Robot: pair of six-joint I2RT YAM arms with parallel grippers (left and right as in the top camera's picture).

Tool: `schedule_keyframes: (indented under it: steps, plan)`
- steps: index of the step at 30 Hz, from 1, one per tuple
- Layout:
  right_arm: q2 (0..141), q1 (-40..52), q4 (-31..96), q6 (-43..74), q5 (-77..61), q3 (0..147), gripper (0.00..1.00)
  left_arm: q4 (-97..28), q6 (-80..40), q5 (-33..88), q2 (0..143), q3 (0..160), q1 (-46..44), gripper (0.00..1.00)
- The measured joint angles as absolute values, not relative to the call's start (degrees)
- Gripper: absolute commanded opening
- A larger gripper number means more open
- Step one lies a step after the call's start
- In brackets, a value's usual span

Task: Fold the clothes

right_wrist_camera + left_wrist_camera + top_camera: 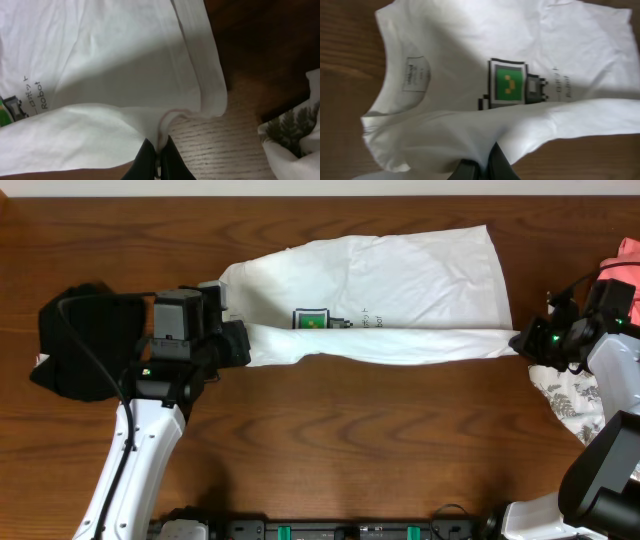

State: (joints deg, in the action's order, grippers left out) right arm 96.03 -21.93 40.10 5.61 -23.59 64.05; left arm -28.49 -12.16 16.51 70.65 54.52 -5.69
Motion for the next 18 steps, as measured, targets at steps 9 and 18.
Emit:
schedule_keyframes:
  steps: [9,18]
  plan:
    - [96.0,-21.9,38.0,5.7,-23.6,64.1,0.01,-26.3,-12.2,14.6,75.4,54.5,-5.7,0.06]
    - [96.0,-21.8,32.0,7.2,-23.6,64.1,0.01,-21.2,-12.2,13.9,79.9,54.5,-5.7,0.06]
